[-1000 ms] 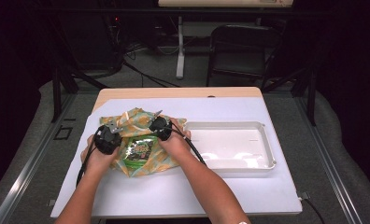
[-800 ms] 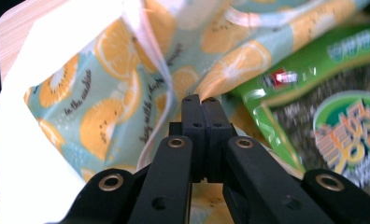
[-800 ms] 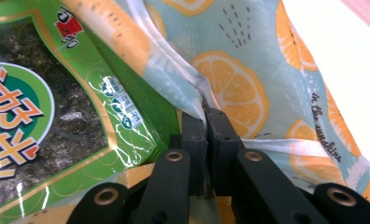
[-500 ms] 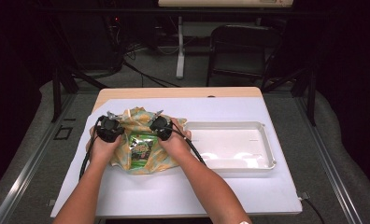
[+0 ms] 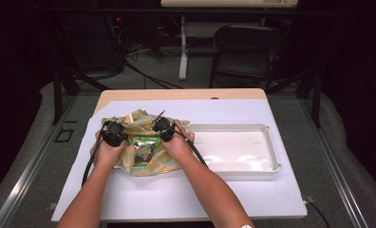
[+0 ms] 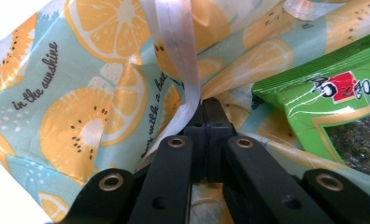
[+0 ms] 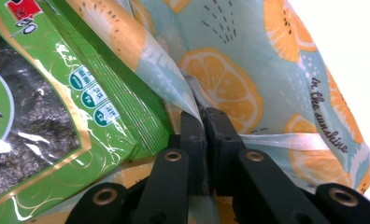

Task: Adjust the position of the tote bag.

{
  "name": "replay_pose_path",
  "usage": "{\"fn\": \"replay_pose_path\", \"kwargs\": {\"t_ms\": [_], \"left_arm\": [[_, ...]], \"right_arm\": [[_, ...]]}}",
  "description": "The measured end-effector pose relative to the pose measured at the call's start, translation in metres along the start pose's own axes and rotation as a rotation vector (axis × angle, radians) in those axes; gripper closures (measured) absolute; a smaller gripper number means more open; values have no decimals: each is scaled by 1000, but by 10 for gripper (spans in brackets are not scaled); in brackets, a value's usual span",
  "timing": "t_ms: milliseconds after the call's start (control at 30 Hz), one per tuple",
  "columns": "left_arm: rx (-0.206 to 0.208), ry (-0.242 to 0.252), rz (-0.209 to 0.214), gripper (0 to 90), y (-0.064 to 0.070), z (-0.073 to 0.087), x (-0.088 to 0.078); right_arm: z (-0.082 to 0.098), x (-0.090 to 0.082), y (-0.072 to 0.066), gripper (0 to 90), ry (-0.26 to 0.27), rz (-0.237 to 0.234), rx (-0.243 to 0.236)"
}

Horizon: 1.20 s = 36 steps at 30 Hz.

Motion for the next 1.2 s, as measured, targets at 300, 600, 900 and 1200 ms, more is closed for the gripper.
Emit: {"fn": "replay_pose_path", "kwargs": {"t_ms": [300, 600, 900, 1200], "left_arm": [[-12, 8, 2, 900, -1, 1, 0], [-37, 13, 23, 900, -2, 2, 0], [-32, 10, 22, 896, -2, 1, 0], [-38, 9, 21, 892, -2, 1, 0]], "right_arm": [[0, 0, 1, 850, 0, -5, 9], [-2, -12, 3, 702, 64, -49, 36], [-4, -66, -7, 580, 230, -130, 6], [10, -84, -28, 601, 205, -198, -66]]}}
Point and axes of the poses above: each handheld gripper's, and its own axes: x roughly forward along the jaws, z roughly out of its underside, y roughly to its right, the point moved 2 cm from there along x, roughly forward along the jaws, and after that the axes turned 3 degrees about x, right-handed, at the moved point
